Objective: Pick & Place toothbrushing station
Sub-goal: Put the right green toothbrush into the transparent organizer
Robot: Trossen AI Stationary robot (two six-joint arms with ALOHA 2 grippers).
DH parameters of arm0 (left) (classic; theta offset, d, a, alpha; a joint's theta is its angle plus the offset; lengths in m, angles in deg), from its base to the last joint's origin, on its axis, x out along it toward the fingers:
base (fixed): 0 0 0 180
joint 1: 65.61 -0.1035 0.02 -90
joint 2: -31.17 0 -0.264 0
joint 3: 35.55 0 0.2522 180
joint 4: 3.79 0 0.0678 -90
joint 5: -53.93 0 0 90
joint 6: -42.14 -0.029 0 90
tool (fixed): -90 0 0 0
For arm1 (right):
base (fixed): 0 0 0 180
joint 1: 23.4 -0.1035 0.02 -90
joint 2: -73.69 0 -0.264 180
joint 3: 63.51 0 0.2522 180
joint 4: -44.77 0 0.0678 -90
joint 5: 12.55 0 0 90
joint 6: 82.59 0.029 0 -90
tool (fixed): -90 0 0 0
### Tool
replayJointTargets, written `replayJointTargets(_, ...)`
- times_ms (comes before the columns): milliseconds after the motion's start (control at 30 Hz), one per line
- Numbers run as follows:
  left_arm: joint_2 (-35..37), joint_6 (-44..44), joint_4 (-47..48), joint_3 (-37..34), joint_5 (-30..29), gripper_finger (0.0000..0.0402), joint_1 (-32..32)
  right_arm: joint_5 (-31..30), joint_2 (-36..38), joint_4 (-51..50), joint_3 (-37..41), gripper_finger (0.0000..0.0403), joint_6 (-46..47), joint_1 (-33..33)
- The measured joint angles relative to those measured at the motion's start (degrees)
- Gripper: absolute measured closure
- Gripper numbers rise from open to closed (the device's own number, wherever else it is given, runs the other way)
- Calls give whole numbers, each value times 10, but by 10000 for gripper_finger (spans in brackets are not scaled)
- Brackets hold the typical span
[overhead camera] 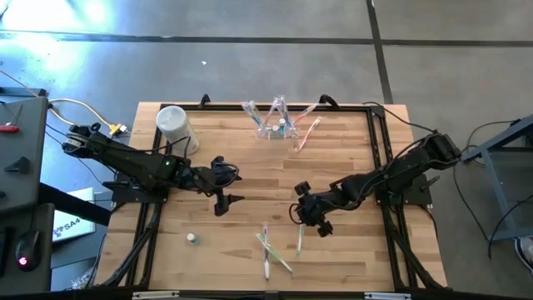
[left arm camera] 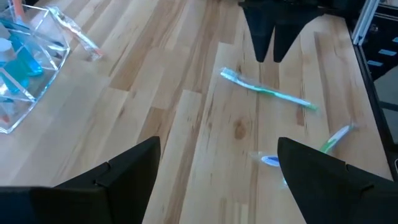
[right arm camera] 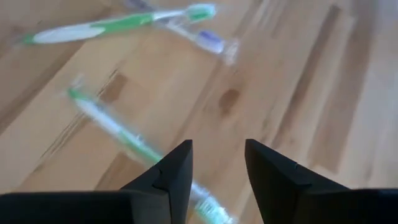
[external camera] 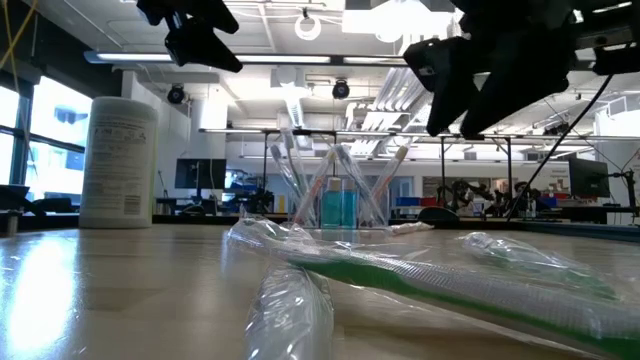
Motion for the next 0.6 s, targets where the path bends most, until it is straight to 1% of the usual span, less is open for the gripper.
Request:
replayJointTargets(100,0,0,3,0,0,82,0,26,-11,-12,0,273,2,1)
replayJointTargets(200,0,0,1,0,0,82,0,40,-28,-33,0,287,-4,1)
replayJointTargets(400,0,0,-7,0,0,82,0,34,-72,-36,0,309,-53,12)
replayJointTargets(600,0,3,-5,0,0,82,0,40,-116,-66,0,315,-69,35)
